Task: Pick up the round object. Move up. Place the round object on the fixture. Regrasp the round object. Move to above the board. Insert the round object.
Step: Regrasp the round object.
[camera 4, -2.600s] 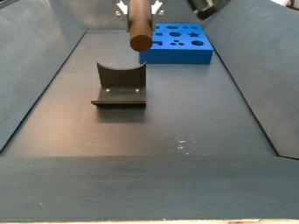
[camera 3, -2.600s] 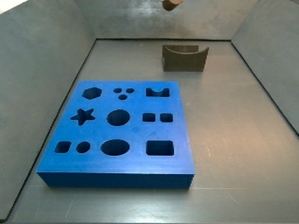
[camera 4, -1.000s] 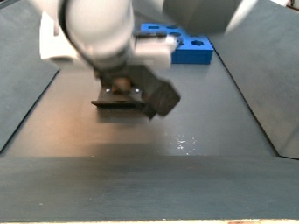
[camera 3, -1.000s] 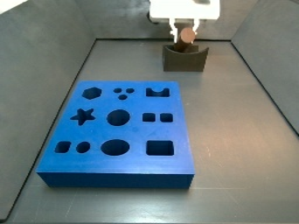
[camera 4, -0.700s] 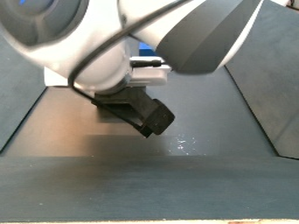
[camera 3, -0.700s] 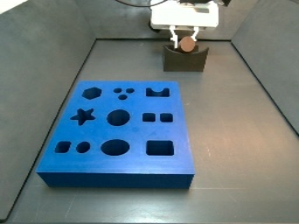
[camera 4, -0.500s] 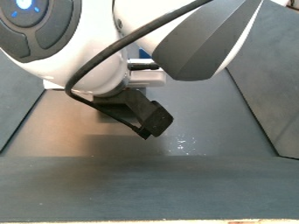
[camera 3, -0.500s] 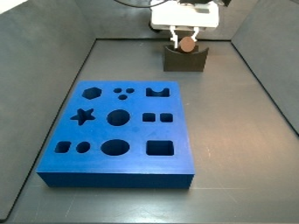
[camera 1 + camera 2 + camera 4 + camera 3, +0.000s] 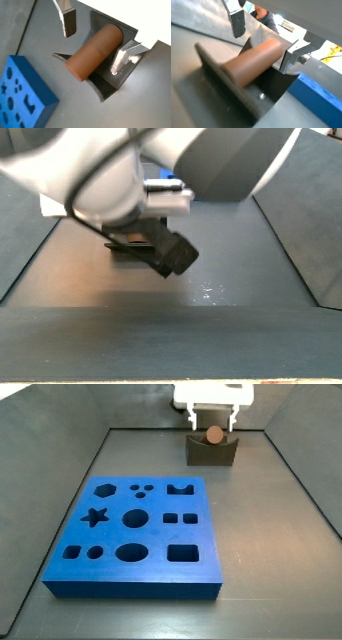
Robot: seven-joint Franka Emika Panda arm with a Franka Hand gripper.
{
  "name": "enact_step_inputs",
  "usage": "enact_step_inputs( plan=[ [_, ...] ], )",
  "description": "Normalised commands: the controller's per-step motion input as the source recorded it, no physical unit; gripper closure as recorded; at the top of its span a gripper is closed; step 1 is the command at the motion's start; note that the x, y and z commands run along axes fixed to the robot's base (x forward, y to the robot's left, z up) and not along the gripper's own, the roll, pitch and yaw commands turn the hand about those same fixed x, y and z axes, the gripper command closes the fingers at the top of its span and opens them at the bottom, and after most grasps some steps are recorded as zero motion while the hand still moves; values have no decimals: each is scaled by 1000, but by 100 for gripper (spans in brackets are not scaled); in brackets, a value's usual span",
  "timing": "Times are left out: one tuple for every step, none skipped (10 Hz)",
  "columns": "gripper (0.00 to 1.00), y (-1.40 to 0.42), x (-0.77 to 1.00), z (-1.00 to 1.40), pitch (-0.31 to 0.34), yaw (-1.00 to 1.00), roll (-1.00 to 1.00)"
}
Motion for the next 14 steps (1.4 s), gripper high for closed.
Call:
enact_step_inputs(
  plan=[
    [0, -5, -39, 1000, 116, 40, 111],
    [0, -4, -40, 1000, 131, 29, 106],
    [0, 0, -33, 734, 156, 0, 78],
    [0, 4, -31, 620, 154, -14, 70],
    [0, 5, -28, 446, 159, -30, 76],
    [0, 1, -26, 217, 152, -42, 87],
    [0, -1000, -75, 738, 67, 5, 1000],
    [0, -1000, -73, 700, 64, 4, 1000],
    [0, -1000, -104, 666, 52, 4, 1000],
    [0, -1000, -133, 585, 44, 3, 1000],
    [0, -922, -125, 464, 40, 3, 1000],
    [0, -659, -70, 137, 36, 3, 1000],
    [0, -539, -45, 53, 34, 3, 1000],
    [0, -282, -27, 20, 33, 3, 1000]
  ],
)
